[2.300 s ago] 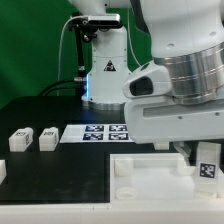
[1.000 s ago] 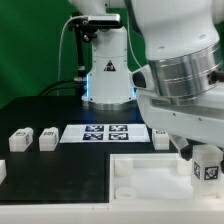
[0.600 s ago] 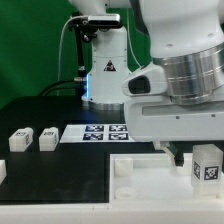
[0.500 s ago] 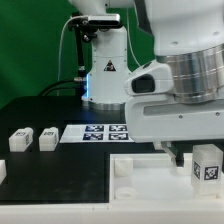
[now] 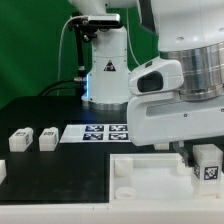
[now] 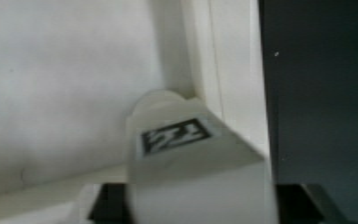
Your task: Assemble one leg
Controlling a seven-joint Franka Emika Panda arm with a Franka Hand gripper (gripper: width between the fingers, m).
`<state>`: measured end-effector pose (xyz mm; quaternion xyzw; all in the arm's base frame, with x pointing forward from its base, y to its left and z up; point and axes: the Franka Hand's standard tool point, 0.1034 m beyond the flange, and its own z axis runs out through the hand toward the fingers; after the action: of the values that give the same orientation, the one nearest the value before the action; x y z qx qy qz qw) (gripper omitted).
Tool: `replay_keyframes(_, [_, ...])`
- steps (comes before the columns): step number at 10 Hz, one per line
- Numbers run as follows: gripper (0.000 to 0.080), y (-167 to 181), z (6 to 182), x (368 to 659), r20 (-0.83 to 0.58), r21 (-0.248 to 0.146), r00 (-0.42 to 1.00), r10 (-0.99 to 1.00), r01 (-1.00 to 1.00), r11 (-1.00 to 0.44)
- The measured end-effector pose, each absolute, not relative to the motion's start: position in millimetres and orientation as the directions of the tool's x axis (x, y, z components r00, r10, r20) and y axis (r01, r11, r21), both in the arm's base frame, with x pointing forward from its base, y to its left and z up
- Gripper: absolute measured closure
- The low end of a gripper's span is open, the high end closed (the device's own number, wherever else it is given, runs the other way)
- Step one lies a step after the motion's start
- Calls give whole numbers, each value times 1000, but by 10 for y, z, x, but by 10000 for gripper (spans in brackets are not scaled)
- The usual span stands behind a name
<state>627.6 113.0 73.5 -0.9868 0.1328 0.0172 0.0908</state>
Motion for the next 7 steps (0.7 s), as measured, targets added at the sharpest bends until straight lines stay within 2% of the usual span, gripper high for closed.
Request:
replay_keyframes(1, [497,1120,733,6276,-73,-170,938,-338,-345,-923])
replay_keyframes(3, [497,1102,735,6287,-123,-158,817,-563,-576,-802])
replay_keyframes(4, [497,1086,734,6291,-164,-156,706,-689,-709,-688])
replay_keyframes(5, [497,1086,721,6279,-218,-136,530,-820,-848,-512])
replay_keyframes(7, [498,1137,718,6264,-282,-74,274,-919,-962,-263])
